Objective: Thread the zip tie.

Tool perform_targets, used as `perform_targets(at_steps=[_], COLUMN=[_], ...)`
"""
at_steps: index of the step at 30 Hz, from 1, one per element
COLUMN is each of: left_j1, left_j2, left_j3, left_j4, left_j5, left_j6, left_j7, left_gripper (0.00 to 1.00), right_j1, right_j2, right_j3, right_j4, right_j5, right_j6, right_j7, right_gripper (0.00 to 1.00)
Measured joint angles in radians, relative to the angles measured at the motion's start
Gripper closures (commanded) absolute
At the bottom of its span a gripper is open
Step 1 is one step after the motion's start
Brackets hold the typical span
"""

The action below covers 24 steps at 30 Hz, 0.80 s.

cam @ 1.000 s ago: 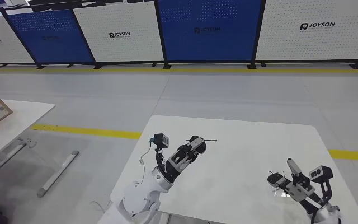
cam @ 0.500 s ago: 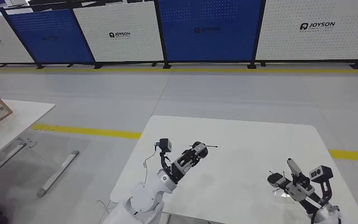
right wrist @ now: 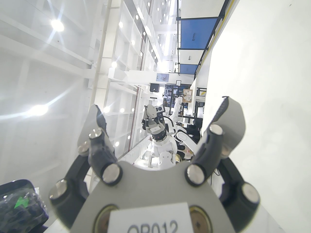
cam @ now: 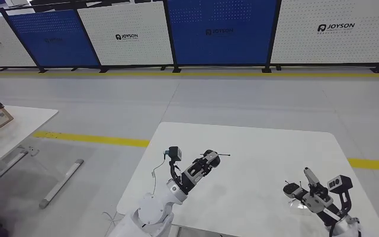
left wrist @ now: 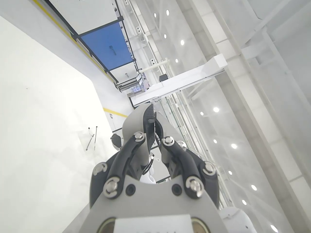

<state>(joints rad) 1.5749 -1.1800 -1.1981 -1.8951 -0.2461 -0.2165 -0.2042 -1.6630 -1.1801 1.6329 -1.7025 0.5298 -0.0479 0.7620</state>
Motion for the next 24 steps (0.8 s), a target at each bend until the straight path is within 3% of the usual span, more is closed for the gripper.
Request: perform_targets(at_steps=[10, 12, 17, 19, 24], left_j1=[-0.001, 0.002, 0.065, 0.08, 0.082], left_j2=[0.0, -0.001, 0.003, 0.005, 0.006], left_j3=[-0.001, -0.01, -0.045, -0.055, -0.056], left_j4=[-0.002, -0.023, -0.126, -0.145, -0.149], left_j5=[0.001, 0.011, 0.064, 0.081, 0.092], left_j6=[-0.001, -0.018, -0.103, -0.095, -0.085], left_j7=[0.002, 0.025, 0.077, 0.069, 0.061], left_gripper=[1.0, 1.0, 1.0, 1.0, 1.0], right_j1=[0.0, 0.0, 0.0, 0.0, 0.0], right_j2=[0.0, 0.0, 0.0, 0.0, 0.0], right_j3=[0.0, 0.0, 0.0, 0.0, 0.0], right_j4=[0.0, 0.0, 0.0, 0.0, 0.0], right_j5=[0.0, 0.0, 0.0, 0.0, 0.0], right_j6=[0.0, 0.0, 0.0, 0.0, 0.0], right_j7=[0.0, 0.0, 0.0, 0.0, 0.0], right_gripper=[0.0, 0.0, 0.0, 0.0, 0.0])
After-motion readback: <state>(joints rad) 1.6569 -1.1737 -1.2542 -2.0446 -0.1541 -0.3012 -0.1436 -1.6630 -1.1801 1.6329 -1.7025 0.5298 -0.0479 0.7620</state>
